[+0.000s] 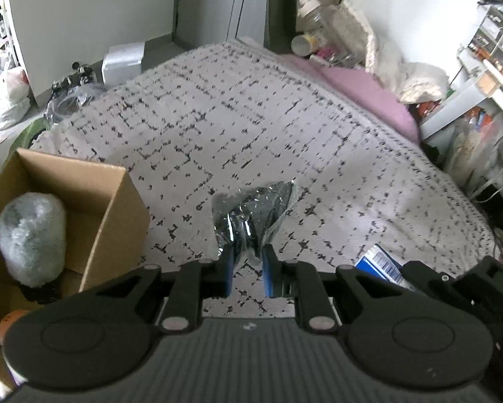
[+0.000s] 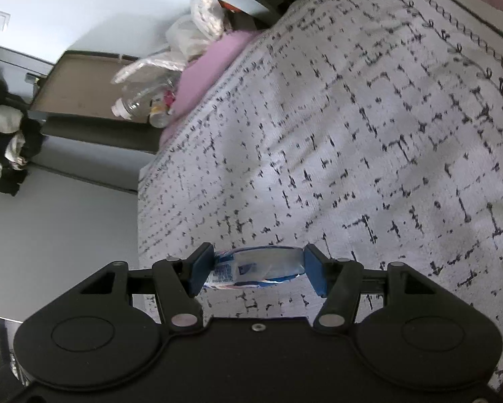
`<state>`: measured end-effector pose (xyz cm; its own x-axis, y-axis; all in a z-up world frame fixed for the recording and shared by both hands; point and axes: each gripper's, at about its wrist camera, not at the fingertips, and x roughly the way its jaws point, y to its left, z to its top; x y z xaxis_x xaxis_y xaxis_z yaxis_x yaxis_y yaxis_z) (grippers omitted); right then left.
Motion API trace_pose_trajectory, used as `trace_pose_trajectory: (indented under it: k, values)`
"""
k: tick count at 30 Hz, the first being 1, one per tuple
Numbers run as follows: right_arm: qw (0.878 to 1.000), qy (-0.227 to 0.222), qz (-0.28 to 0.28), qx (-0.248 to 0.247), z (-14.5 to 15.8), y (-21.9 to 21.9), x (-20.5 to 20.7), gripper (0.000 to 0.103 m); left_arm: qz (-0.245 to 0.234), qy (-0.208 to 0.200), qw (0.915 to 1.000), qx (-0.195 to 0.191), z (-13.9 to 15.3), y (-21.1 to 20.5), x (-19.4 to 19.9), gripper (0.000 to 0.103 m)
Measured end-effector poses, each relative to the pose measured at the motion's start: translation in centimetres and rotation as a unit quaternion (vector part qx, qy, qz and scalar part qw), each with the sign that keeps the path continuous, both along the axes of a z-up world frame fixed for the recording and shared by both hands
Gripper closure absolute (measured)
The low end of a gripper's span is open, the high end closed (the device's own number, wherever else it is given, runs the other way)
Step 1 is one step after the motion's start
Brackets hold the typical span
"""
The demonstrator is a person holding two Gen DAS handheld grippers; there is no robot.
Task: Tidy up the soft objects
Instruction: 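Carry the bagged cloth and tissue box toward the cardboard box with both tools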
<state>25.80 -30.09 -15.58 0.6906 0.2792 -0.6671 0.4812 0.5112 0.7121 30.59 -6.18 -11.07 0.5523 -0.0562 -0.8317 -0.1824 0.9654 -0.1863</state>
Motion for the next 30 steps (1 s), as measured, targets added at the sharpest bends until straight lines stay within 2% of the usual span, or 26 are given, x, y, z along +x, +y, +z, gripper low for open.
trace_pose_trajectory:
  k: [3, 12, 22, 30]
  values:
    - [1.0, -0.019, 0.005, -0.012, 1.1, -0.4, -0.3, 0.046, 0.003, -0.01, 0.9999, -0.004, 1.2, 0.2, -0.9, 0.087]
    - [0.998, -0.053, 0.028, -0.002, 3.0, -0.9, -0.3, 0.046, 0.019, -0.035, 0.9992, -0.007, 3.9, 1.2, -3.4, 0.087]
    - [0.996, -0.06, 0.064, 0.006, 3.6, 0.2, -1.3, 0.046, 0.037, -0.051, 0.998, -0.01, 5.3, 2.7, -5.4, 0.087]
    - [0.989, -0.096, 0.109, -0.006, 5.1, 2.2, -1.9, 0.046, 0.047, -0.057, 0.9972, -0.011, 6.0, 4.5, -6.9, 0.087]
